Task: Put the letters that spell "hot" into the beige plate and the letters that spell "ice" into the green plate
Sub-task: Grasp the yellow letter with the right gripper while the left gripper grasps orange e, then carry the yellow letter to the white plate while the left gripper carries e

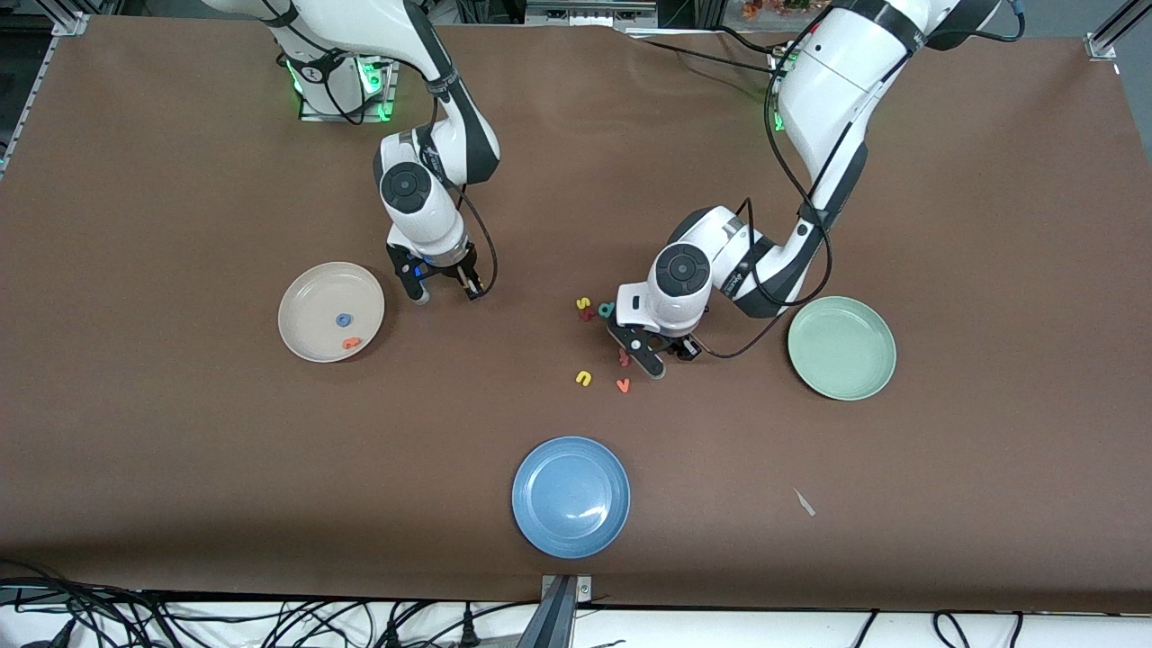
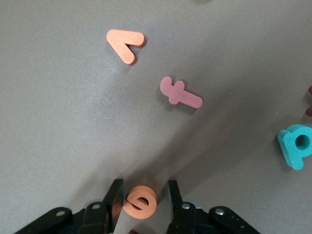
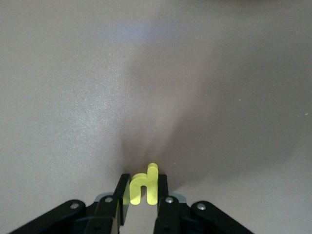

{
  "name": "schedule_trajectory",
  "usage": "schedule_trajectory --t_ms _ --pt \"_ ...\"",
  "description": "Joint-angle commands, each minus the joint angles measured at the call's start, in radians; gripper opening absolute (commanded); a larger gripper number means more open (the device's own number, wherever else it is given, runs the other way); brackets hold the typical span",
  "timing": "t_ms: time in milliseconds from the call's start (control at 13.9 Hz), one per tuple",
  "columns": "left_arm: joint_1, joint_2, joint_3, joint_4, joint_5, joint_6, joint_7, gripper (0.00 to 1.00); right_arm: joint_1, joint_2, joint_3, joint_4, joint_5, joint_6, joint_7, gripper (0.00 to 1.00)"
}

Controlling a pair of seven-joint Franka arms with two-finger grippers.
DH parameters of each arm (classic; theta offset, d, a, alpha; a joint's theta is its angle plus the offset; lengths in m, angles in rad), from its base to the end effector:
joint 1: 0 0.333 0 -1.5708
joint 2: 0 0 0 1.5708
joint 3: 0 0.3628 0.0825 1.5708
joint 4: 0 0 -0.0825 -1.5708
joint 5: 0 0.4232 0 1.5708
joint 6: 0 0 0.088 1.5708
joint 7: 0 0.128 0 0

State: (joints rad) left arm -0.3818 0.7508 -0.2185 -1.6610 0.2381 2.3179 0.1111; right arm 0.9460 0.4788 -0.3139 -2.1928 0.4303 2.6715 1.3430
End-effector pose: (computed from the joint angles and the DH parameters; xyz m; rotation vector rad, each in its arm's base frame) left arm 0.6156 -0.3927 0.1560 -2.8434 1.2496 0.0975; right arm 0.4888 0.3417 0.1631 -2.6527 1.5478 0.0360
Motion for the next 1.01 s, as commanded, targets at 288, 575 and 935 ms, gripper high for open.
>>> schedule_trajectory --t_ms 288,575,935 --pt "0.015 -0.03 -0.007 -0.046 0.029 0.002 0.009 0.01 -0.016 0.011 0.001 0.102 0.015 -0.114 -0.088 0.0" --pt "0.015 -0.117 -0.009 -0.031 0.02 -0.136 0.015 0.01 -0.016 -0.057 -0.123 0.105 0.002 -0.388 -0.573 0.0" --pt "0.086 -0.194 -0.01 -0.035 0.012 -0.245 0.024 0.01 -0.016 -0.083 -0.276 0.062 -0.034 -0.433 -0.988 0.0"
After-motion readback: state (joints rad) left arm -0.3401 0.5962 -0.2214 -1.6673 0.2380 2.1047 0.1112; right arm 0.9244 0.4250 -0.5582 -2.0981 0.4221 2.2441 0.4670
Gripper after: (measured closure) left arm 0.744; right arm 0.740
